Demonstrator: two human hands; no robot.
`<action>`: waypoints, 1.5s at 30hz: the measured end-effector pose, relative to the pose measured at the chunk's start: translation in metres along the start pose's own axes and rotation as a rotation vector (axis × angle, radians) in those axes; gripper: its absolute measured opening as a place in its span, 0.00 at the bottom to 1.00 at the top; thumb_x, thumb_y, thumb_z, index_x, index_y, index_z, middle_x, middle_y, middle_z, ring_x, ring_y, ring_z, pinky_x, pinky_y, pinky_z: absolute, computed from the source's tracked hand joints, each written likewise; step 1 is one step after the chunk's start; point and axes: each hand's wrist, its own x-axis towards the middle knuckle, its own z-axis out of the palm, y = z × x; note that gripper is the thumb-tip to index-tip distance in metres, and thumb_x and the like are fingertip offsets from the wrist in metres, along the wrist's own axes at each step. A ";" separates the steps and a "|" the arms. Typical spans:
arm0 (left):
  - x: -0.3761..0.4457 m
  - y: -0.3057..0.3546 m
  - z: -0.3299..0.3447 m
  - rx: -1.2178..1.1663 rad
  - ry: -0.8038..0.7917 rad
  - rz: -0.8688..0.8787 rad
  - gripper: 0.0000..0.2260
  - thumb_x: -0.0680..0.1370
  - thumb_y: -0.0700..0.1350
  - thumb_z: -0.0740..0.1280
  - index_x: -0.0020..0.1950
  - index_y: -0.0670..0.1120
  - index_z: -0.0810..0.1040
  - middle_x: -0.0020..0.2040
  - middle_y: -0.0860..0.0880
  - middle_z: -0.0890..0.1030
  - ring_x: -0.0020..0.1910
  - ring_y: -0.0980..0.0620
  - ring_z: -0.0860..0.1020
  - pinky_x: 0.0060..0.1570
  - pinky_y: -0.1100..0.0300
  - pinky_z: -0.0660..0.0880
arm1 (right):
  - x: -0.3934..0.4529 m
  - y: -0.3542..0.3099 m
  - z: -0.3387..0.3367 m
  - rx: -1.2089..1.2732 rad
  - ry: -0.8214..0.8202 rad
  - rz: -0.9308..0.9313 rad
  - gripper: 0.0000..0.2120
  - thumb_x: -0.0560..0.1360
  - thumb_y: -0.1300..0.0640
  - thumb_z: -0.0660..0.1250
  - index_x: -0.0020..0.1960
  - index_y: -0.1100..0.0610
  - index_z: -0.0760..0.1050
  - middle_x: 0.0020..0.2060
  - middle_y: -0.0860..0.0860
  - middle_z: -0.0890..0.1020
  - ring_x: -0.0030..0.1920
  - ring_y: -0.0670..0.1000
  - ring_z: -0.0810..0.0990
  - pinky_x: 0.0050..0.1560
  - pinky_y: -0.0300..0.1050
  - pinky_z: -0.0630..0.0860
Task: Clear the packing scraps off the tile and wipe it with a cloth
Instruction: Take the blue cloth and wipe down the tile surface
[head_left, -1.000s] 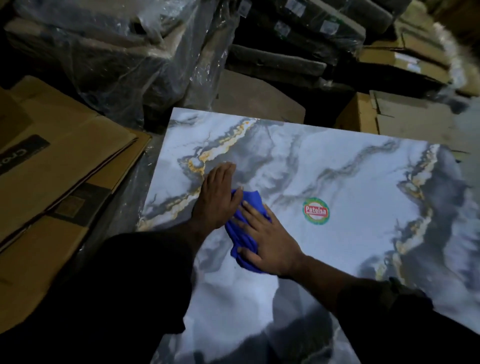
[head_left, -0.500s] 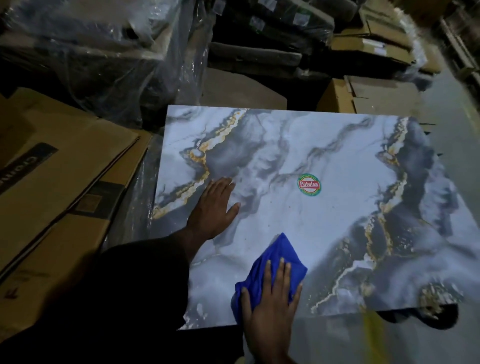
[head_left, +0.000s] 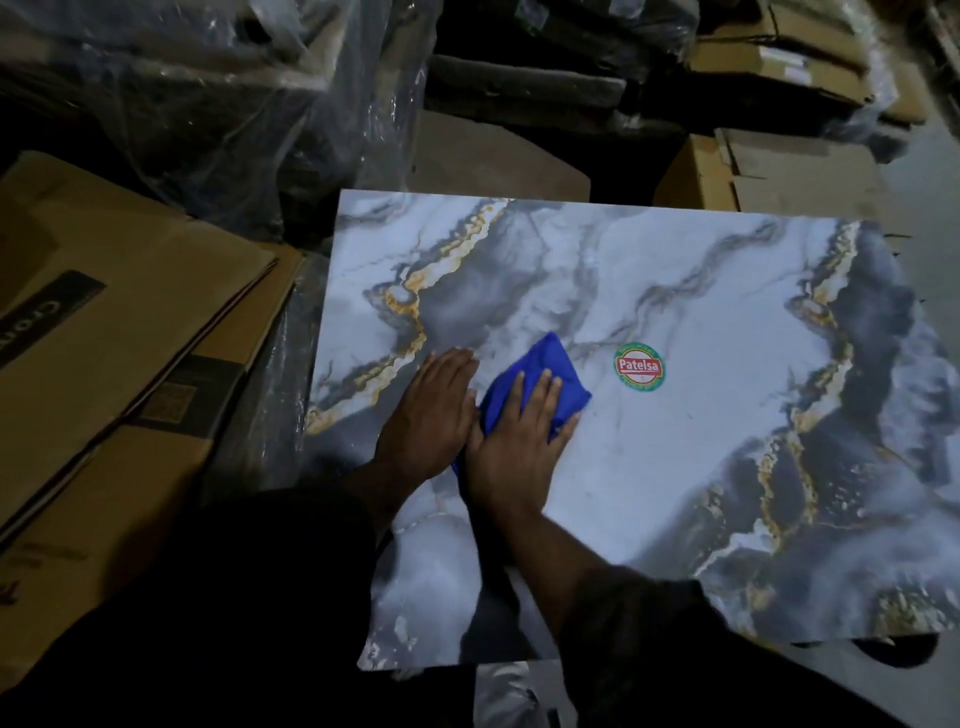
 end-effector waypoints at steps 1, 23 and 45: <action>-0.001 0.000 0.000 0.007 0.007 0.009 0.19 0.84 0.43 0.56 0.71 0.36 0.74 0.70 0.40 0.77 0.72 0.43 0.74 0.76 0.46 0.66 | 0.011 0.000 -0.001 0.001 -0.012 -0.052 0.35 0.82 0.37 0.50 0.82 0.55 0.54 0.82 0.59 0.53 0.82 0.58 0.47 0.78 0.66 0.46; -0.002 0.002 -0.002 0.216 -0.117 -0.057 0.23 0.83 0.44 0.57 0.78 0.39 0.66 0.77 0.42 0.69 0.78 0.44 0.65 0.78 0.43 0.59 | -0.017 0.035 -0.005 -0.086 -0.013 -0.051 0.34 0.82 0.41 0.56 0.82 0.58 0.56 0.82 0.60 0.53 0.82 0.59 0.48 0.79 0.65 0.48; 0.003 0.017 -0.010 0.206 0.037 -0.263 0.25 0.81 0.48 0.63 0.76 0.38 0.70 0.76 0.42 0.71 0.76 0.44 0.68 0.76 0.46 0.63 | 0.259 -0.075 0.003 -0.028 -0.178 -0.850 0.33 0.82 0.40 0.58 0.82 0.51 0.55 0.83 0.53 0.51 0.82 0.51 0.45 0.79 0.60 0.45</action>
